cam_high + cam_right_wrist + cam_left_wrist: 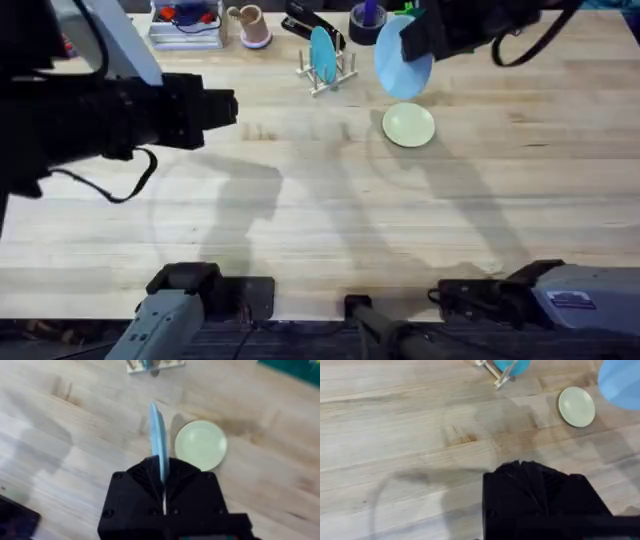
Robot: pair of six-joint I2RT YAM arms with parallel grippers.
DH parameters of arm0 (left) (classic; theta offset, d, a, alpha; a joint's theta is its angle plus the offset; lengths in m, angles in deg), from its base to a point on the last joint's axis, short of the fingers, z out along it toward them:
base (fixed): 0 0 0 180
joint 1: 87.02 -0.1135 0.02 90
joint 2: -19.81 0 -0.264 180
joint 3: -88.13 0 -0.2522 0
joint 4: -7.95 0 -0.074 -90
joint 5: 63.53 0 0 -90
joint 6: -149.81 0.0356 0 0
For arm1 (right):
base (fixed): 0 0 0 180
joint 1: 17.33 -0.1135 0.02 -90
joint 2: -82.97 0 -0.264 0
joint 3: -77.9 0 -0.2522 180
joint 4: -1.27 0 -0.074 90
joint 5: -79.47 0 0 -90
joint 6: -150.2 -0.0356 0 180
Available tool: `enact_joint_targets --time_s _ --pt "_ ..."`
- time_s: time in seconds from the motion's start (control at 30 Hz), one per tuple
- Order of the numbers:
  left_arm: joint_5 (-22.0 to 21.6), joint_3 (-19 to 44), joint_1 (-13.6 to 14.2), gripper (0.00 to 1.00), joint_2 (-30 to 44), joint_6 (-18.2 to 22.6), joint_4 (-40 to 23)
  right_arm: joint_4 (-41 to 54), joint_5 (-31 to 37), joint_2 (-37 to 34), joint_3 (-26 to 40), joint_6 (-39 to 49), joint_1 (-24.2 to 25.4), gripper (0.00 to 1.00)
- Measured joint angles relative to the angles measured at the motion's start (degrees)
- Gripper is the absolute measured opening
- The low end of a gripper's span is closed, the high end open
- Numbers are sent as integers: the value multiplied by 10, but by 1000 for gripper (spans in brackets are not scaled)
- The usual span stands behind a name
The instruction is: Pick up the plates from the table one by one and place each into a slot on the dish rack.
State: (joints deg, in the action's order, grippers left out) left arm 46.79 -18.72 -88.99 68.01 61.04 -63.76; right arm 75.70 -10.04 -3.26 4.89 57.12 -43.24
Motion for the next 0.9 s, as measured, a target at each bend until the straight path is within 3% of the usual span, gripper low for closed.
enact_joint_targets --time_s 0.2,0.37,0.4,0.43,0.57,0.6,0.9 --pt "-48 0 39 40 -18 -29 -1 17 37 0 32 58 0 31" --pt "-64 0 50 44 -17 -35 -1 22 49 0 37 78 0 31" --pt "-66 0 50 100 -17 -35 0 25 49 0 37 80 0 31" --pt "-67 0 50 220 -17 -35 1 25 50 0 37 81 0 31" --pt "-69 0 50 856 -17 -38 1 25 54 0 37 92 0 31" --pt "-69 0 50 956 -17 -42 1 24 55 0 37 95 0 31" --pt "-69 0 50 995 -17 -43 1 26 58 0 42 128 0 31"
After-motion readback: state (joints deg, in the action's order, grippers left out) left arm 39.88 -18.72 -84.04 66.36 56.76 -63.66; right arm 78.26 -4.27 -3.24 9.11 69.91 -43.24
